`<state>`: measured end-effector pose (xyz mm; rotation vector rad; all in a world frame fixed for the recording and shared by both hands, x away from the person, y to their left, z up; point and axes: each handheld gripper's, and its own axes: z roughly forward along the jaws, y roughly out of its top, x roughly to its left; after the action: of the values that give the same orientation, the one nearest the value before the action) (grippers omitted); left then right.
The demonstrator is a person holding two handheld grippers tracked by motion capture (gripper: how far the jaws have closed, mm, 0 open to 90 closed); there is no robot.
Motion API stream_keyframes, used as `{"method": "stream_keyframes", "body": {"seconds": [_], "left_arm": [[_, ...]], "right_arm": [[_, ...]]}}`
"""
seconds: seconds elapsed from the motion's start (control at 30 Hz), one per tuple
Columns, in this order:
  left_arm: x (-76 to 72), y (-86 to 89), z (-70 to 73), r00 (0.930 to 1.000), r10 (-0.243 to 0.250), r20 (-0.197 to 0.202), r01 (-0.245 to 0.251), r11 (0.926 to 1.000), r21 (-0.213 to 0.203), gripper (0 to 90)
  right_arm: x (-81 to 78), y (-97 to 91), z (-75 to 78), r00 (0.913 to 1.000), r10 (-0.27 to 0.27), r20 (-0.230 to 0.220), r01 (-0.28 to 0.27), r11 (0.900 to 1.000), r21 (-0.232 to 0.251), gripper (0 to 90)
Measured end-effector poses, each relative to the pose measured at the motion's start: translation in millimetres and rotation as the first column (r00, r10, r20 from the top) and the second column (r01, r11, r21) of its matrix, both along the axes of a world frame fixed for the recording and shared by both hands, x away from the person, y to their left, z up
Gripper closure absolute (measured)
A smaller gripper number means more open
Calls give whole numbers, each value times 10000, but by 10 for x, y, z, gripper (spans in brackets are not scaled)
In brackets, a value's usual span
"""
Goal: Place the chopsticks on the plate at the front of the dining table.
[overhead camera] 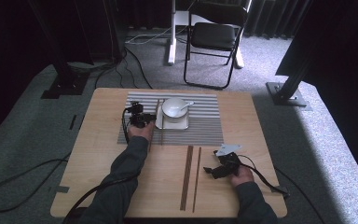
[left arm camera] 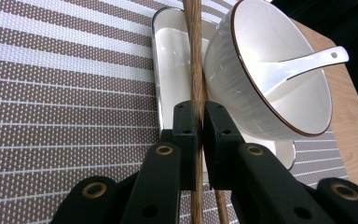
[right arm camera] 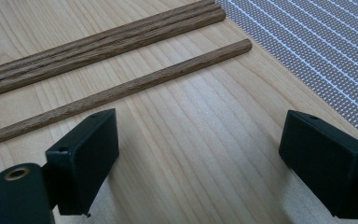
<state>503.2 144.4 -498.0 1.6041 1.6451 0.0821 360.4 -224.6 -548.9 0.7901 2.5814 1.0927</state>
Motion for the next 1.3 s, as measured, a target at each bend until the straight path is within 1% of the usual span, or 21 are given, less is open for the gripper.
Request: {"method": "stream_keyframes", "body": {"seconds": [0.53,0.87,1.07,1.17,1.3], "left_arm": [[64,35,-5,9998,185,-23,-185,9998,-20,843],[123,-4,-1,9998,212,-48,-212,9997,-108,843],[152,-28,-18,9997,204,-100,-205,9997,-133,843],[167,-29,-42,9995,236,-189,-241,9994,-243,843],[182,-35,-55,9993,285,-244,-291,9992,-257,843]], "right_arm": [[0,0,0,10000,0,2,0,10000,-1,113],[0,0,0,10000,-1,1,1,10000,-2,113],[0,0,0,10000,0,0,0,10000,-1,113],[0,0,0,10000,0,2,0,10000,-2,113],[0,0,0,10000,1,6,-1,10000,-2,113]]}}
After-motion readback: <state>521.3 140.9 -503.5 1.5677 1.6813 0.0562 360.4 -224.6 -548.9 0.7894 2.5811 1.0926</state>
